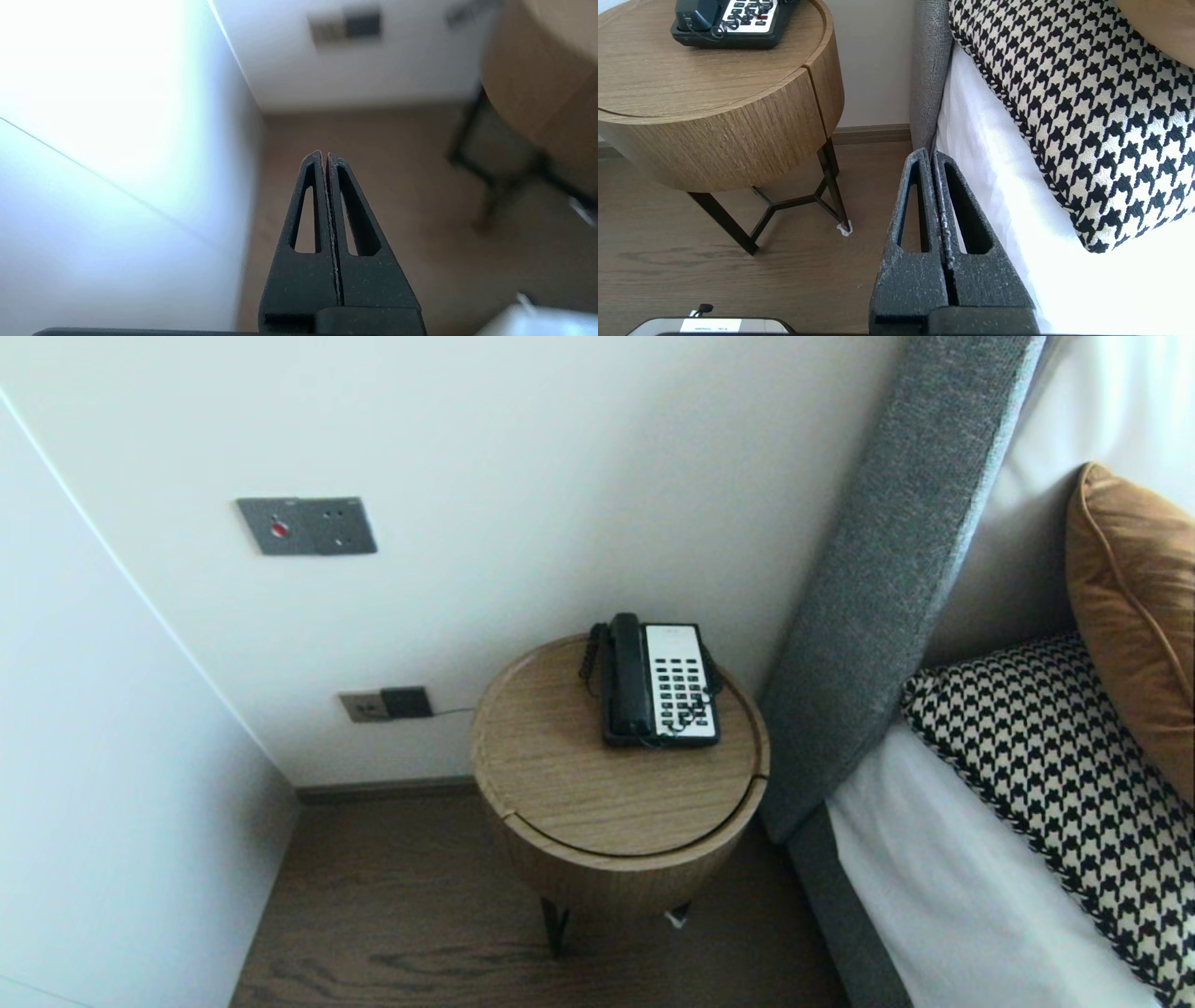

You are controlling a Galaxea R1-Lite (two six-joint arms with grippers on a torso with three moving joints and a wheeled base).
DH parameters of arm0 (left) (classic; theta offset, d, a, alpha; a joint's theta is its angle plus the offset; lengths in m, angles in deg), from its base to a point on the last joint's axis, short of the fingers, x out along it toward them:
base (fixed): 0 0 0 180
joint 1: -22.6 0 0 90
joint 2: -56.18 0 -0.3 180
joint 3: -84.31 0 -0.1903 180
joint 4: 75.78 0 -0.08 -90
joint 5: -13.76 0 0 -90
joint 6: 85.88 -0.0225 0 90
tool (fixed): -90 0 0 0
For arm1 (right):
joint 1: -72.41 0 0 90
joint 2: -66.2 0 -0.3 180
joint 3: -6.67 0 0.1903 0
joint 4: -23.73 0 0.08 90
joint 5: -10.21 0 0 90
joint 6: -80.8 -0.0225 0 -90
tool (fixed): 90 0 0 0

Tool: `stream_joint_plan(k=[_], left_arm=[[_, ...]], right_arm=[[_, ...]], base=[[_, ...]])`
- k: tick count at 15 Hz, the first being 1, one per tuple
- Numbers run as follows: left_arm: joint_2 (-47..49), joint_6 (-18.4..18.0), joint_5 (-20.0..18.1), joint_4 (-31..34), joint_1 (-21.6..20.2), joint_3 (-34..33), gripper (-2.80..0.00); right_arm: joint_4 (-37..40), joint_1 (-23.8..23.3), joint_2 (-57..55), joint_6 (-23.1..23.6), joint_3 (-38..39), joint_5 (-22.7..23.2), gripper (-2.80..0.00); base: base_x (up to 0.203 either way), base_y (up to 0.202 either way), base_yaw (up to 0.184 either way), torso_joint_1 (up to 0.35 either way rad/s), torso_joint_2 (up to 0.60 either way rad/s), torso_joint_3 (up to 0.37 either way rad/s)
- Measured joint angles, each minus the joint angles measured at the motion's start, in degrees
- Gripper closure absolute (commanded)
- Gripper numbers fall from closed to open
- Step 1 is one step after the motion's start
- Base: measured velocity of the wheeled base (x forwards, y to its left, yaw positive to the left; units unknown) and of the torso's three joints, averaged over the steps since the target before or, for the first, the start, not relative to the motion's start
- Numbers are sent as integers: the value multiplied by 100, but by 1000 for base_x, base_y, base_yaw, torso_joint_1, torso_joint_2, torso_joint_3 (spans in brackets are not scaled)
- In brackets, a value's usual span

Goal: Open the nightstand drawer

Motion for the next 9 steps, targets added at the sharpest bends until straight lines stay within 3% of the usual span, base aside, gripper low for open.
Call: stream_joint_plan(k=[4,9], left_arm=[[-498,-562,310,-762,79,-148,0],[-1227,-824,493,-1183,137,-813,0]], right_arm=[[0,0,0,1,0,1,0],[-1,0,0,-1,0,0,0]], base=[[0,0,0,0,0,0],[0,0,0,0,0,0]])
